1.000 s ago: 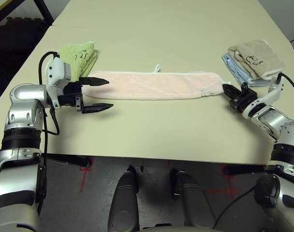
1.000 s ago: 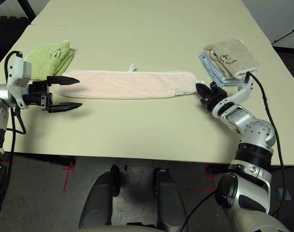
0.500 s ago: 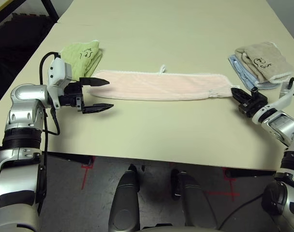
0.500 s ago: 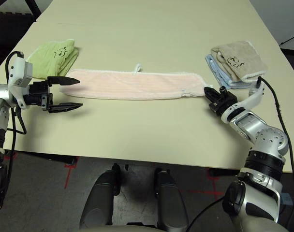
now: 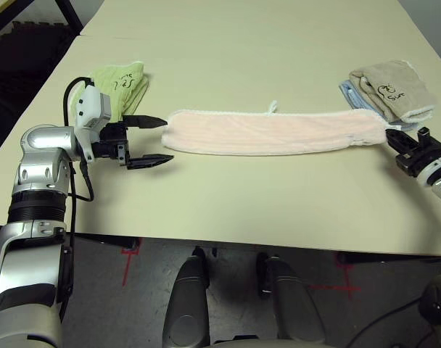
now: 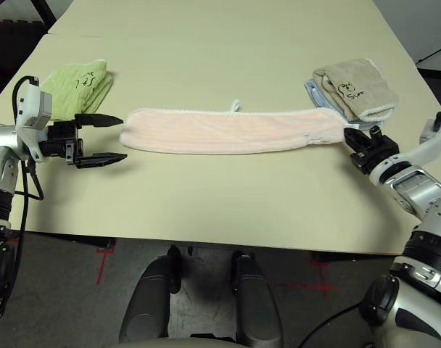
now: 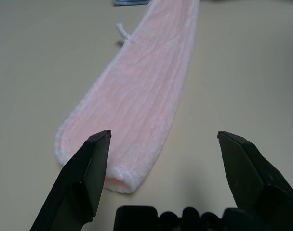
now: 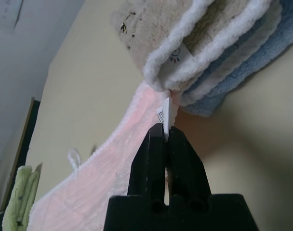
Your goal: Fold the towel and set it aside.
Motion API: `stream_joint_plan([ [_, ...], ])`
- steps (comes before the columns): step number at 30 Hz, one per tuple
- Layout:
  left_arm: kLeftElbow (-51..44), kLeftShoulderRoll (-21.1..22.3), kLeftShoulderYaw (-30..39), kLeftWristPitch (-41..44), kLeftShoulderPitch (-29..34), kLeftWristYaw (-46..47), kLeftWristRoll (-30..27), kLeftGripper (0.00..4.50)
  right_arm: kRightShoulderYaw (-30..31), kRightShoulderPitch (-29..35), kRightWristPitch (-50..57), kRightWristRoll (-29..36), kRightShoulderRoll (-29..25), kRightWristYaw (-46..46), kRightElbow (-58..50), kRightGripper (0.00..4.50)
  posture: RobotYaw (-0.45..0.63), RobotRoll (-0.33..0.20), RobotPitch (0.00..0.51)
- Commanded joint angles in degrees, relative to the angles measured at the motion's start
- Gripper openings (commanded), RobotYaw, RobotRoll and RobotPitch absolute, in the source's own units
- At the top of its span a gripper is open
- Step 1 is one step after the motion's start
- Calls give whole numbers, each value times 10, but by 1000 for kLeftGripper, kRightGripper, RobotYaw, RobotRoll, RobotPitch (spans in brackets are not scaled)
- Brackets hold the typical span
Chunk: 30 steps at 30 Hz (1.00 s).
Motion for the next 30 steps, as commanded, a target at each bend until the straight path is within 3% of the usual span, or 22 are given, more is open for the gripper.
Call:
stream_joint_plan([
  [1, 10, -3, -11, -6, -6, -3, 4, 4500, -6, 4, 10, 15, 1, 1, -8, 22, -47, 0, 227],
  [14, 9, -2, -14, -6, -7, -2, 2, 4500, 40, -35, 92, 123, 34, 7, -78, 22, -32, 0, 216],
  [24, 4, -2, -14, -3, -6, 3, 0, 4500, 141, -64, 129, 130, 51, 25, -115, 22, -17, 0, 208],
  [30, 1, -2, -14, -2, -5, 7, 0, 4500, 206, -74, 133, 96, 59, 41, -120, 22, -4, 0, 205],
])
